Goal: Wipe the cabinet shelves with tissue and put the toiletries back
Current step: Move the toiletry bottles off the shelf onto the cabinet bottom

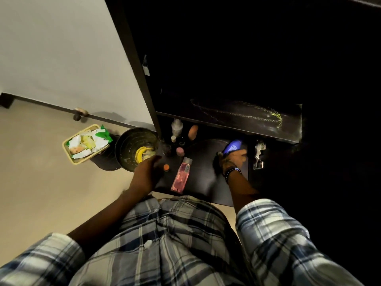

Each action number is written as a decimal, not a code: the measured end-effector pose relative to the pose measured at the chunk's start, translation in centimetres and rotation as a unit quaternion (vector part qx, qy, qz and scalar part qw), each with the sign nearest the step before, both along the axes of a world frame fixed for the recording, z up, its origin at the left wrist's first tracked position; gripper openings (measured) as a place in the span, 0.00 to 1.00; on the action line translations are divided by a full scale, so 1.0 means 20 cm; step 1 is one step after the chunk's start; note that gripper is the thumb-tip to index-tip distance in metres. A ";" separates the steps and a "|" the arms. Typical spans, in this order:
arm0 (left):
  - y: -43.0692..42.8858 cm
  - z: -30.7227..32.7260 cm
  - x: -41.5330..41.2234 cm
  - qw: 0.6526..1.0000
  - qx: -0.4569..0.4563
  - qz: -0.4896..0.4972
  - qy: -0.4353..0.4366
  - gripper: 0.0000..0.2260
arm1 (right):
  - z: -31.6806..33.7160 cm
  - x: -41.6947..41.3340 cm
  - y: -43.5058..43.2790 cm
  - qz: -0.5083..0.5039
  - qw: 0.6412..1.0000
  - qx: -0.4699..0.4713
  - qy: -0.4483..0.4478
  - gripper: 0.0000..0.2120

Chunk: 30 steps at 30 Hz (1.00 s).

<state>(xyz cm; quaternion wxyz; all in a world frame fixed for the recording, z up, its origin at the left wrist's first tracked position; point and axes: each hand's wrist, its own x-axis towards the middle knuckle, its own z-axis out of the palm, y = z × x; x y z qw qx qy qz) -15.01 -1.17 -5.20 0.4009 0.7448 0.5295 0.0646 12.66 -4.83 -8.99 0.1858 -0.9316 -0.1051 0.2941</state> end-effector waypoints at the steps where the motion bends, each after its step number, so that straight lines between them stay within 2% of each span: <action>1: 0.01 0.00 0.00 1.000 0.000 0.012 0.004 0.21 | -0.03 0.01 0.01 -0.014 1.000 -0.008 0.016 0.44; 3: 0.02 -0.01 0.02 0.999 0.004 0.032 0.009 0.17 | -0.08 0.03 0.05 -0.046 0.997 0.007 0.057 0.47; 4: 0.02 -0.01 0.03 0.999 0.006 0.034 0.010 0.17 | -0.08 0.04 0.07 -0.062 0.992 0.042 0.098 0.45; 7: 0.03 -0.01 0.03 0.999 -0.012 0.040 0.017 0.17 | -0.10 0.01 0.11 -0.098 0.960 0.170 0.199 0.16; 11: 0.03 -0.01 0.05 0.999 -0.013 0.035 0.013 0.17 | -0.04 -0.06 0.10 -0.153 0.927 0.241 0.244 0.13; 13: 0.03 -0.02 0.06 1.000 -0.006 0.027 0.008 0.16 | -0.02 -0.09 0.08 -0.151 0.925 0.277 0.209 0.14; 16: 0.03 -0.03 0.06 1.000 -0.004 0.029 0.009 0.17 | -0.01 -0.13 0.03 -0.041 0.949 0.288 0.122 0.15; 20: 0.04 -0.04 0.05 1.000 -0.008 0.025 0.007 0.18 | -0.04 -0.17 -0.01 0.063 0.954 0.260 0.134 0.20; 24: 0.05 -0.05 0.03 1.000 -0.019 0.022 0.000 0.18 | -0.03 -0.20 0.01 0.146 0.958 0.227 0.098 0.16; 28: 0.05 -0.04 -0.01 0.999 -0.027 0.019 -0.006 0.18 | 0.02 -0.22 0.07 0.196 0.961 0.190 0.031 0.14; 30: 0.05 -0.04 -0.03 1.000 -0.017 0.019 -0.012 0.18 | 0.03 -0.22 0.11 0.206 0.964 0.165 0.025 0.14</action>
